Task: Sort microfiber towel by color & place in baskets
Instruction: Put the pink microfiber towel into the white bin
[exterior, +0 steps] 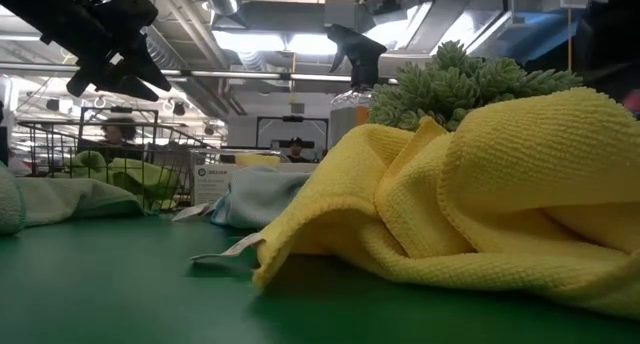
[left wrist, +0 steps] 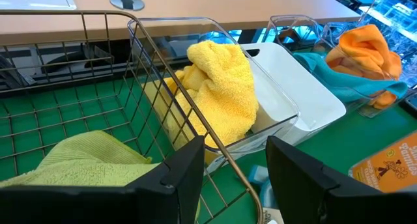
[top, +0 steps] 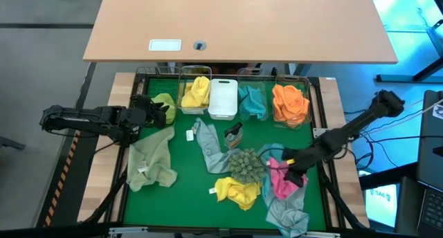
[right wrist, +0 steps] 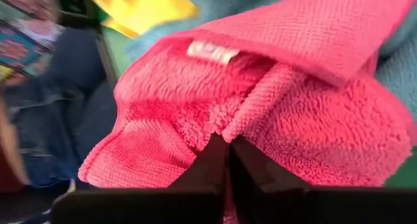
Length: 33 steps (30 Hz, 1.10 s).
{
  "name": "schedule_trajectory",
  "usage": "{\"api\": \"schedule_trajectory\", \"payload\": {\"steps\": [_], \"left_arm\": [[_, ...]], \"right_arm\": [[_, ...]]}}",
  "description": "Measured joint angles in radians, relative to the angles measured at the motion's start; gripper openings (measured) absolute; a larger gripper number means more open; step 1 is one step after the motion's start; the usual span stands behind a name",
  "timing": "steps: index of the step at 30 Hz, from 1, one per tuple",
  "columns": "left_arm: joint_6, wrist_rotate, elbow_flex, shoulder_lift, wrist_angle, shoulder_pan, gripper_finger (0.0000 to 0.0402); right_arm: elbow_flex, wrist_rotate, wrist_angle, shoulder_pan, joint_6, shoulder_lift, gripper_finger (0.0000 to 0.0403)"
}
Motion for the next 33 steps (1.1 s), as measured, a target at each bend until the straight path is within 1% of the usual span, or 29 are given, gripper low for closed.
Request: {"api": "schedule_trajectory", "payload": {"steps": [5,12,16,21,24,27,33], "left_arm": [[0.000,0.000,0.000,0.000,0.000,0.000,0.0157],[0.000,0.000,0.000,0.000,0.000,0.000,0.0157],[0.000,0.000,0.000,0.000,0.000,0.000,0.0157],[0.000,0.000,0.000,0.000,0.000,0.000,0.0157],[0.000,0.000,0.000,0.000,0.000,0.000,0.0157],[0.000,0.000,0.000,0.000,0.001,0.000,0.0157],[0.000,0.000,0.000,0.000,0.001,0.000,0.0157]], "right_arm": [[0.001,0.070,0.002,0.000,0.000,-0.119,0.0005],[0.001,0.236,0.013,0.000,-0.008,-0.289,0.0003],[0.002,0.351,0.073,0.000,-0.037,-0.378,0.0005],[0.002,0.555,0.185,0.000,-0.147,-0.453,0.0003],[0.003,0.647,0.264,0.000,-0.235,-0.477,0.0003],[0.003,0.691,0.353,0.000,-0.360,-0.493,0.0004],[0.003,0.714,0.555,0.000,-0.633,-0.477,0.0004]]}}
